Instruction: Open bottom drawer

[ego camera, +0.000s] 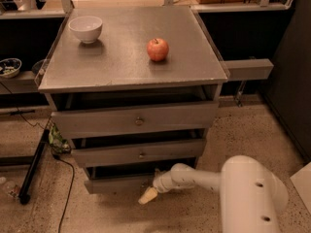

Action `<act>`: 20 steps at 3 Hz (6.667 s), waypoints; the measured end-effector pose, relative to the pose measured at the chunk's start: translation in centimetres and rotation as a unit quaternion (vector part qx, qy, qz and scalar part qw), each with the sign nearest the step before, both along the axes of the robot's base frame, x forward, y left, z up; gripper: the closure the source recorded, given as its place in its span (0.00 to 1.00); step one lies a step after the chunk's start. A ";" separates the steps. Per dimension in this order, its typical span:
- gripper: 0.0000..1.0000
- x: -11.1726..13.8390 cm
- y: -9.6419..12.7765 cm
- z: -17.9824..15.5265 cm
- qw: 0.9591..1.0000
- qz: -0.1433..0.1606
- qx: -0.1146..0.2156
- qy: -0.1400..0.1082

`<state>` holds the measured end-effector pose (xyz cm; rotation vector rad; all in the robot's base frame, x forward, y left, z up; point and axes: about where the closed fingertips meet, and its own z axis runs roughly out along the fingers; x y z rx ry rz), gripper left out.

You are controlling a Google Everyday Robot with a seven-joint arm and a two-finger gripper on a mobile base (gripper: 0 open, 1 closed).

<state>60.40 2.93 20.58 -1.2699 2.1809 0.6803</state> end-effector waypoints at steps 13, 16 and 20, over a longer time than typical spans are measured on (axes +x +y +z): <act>0.00 0.1 0.6 -1.3 0.989 -0.010 -0.107 -0.106; 0.00 0.0 2.3 -2.2 0.992 0.005 -0.085 -0.090; 0.00 -4.4 2.4 -1.8 0.997 0.028 -0.043 -0.052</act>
Offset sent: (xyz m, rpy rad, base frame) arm -0.0424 -0.0301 0.0225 0.0866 0.0318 -0.0143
